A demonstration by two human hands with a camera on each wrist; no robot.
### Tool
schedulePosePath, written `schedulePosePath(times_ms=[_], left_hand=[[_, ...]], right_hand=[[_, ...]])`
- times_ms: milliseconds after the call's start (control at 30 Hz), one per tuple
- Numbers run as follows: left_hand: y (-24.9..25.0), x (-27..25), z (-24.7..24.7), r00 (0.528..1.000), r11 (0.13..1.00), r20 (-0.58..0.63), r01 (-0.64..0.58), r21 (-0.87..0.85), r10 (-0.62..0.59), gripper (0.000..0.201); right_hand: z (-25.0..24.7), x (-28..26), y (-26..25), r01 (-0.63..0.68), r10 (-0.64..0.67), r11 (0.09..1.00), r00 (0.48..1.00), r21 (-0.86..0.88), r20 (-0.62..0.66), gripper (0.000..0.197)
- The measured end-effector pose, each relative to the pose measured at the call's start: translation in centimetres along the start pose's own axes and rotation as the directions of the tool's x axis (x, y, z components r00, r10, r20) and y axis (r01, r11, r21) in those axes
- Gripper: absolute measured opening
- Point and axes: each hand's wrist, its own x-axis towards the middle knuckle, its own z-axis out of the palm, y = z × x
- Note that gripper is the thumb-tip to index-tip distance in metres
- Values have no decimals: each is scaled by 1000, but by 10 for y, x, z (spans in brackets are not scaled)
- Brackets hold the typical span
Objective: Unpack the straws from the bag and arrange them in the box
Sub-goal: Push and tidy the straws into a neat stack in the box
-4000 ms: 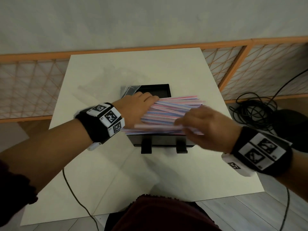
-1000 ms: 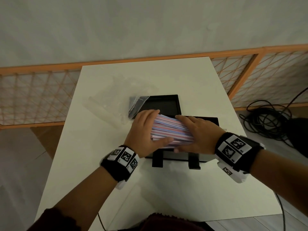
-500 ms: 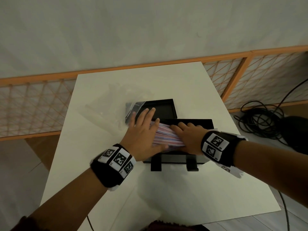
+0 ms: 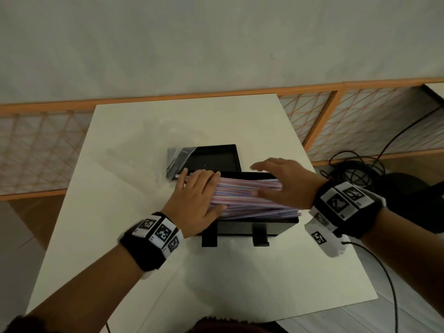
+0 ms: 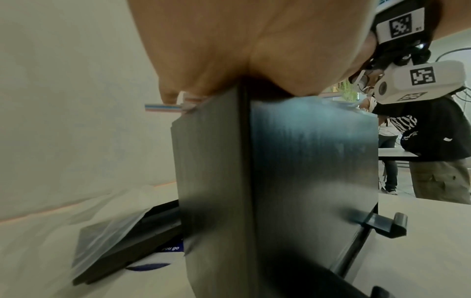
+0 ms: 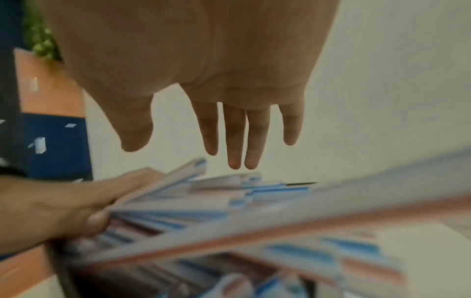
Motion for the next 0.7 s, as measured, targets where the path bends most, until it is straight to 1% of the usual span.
schedulePosePath(times_ms=[33, 67, 100, 133, 167, 200, 267, 333, 400, 467, 500, 533, 567, 633, 700], left_hand=[[1, 2, 0, 1000, 1000, -17, 3, 11, -3, 73], [3, 3, 0, 1000, 1000, -29, 2, 16, -2, 73], [3, 4, -1, 999, 1000, -33, 0, 16, 1, 75], [4, 5, -2, 1000, 1000, -30, -2, 11, 3, 77], [4, 5, -3, 1000, 1000, -28, -4, 6, 4, 79], [4, 5, -3, 1000, 1000, -25, -5, 2, 5, 80], [3, 5, -4, 1000, 1000, -26, -1, 6, 1, 79], [2, 5, -5, 999, 1000, -33, 8, 24, -7, 78], [3, 6, -4, 999, 999, -35, 1, 38, 0, 79], [7, 7, -2, 999, 1000, -31, -9, 30, 10, 81], [8, 7, -1, 1000, 1000, -25, -6, 22, 7, 82], [9, 7, 0, 1000, 1000, -23, 0, 15, 0, 83], [9, 7, 0, 1000, 1000, -28, 9, 9, -8, 84], [8, 6, -1, 998, 999, -52, 34, -1, -34, 84], [5, 6, -4, 995, 998, -73, 66, -8, -66, 87]], right_hand=[[-2, -6, 7, -30, 37, 996, 996, 90, -78, 66], [-2, -13, 14, -64, 96, 979, 982, 194, -162, 60], [1, -20, 21, -104, 182, 946, 954, 306, -237, 54], [5, -27, 29, -142, 282, 895, 914, 422, -291, 49], [12, -33, 35, -178, 387, 826, 868, 534, -310, 45], [21, -38, 39, -204, 480, 747, 824, 633, -301, 44], [42, -43, 40, -206, 592, 606, 762, 768, -263, 45], [60, -40, 29, -173, 635, 519, 733, 837, -242, 46], [72, -31, 14, -132, 651, 491, 712, 861, -261, 45], [79, -19, 3, -102, 666, 517, 672, 850, -324, 43], [82, -14, 0, -101, 665, 554, 651, 826, -366, 43], [85, -10, 0, -109, 647, 611, 640, 784, -414, 43], [87, -8, 0, -127, 607, 681, 648, 721, -459, 46], [91, -8, 1, -160, 472, 829, 714, 535, -517, 54], [93, -9, 1, -209, 343, 931, 781, 300, -521, 61]])
